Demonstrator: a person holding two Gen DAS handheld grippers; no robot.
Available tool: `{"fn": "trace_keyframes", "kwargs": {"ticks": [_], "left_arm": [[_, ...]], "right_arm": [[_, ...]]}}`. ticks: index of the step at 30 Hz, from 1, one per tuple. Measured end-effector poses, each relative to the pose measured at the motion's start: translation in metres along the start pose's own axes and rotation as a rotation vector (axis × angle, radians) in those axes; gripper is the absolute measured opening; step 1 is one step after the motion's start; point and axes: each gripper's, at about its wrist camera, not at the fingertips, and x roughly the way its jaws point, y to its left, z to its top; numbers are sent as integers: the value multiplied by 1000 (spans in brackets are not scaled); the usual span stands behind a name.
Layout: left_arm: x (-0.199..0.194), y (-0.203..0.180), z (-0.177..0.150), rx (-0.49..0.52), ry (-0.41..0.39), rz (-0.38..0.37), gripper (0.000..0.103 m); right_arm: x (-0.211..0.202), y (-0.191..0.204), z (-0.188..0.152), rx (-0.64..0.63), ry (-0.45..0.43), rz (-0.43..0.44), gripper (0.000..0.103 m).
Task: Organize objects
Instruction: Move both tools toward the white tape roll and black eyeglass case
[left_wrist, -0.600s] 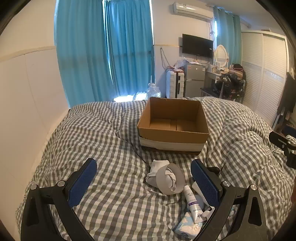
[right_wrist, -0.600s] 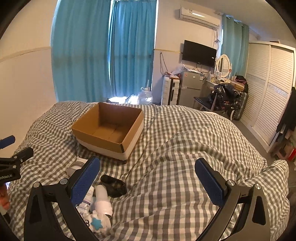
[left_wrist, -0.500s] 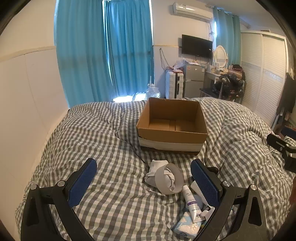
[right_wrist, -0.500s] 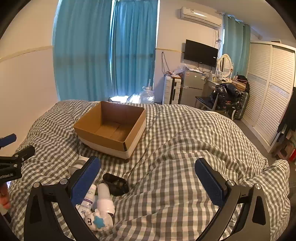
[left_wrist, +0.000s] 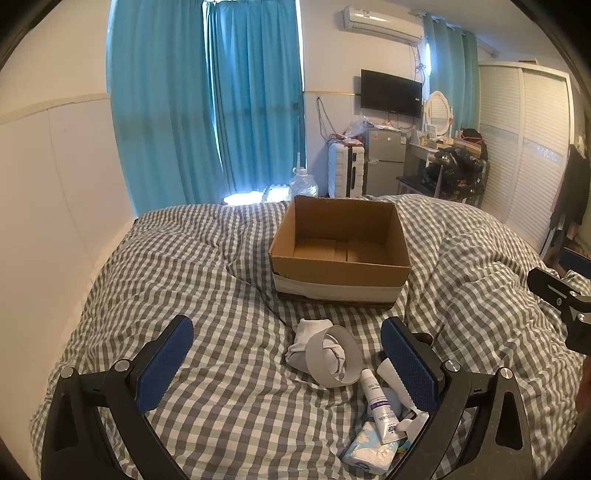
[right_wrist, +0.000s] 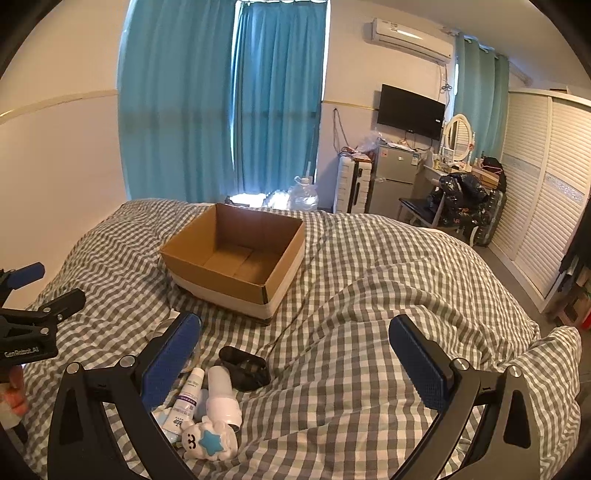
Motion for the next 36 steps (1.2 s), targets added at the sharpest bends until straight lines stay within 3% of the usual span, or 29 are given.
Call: {"fn": "trace_keyframes", "kwargs": {"ticks": [36], "left_arm": [[9, -16, -7, 36, 17, -42, 103]], "right_arm": [[15, 23, -11, -43, 34, 71, 103]]}}
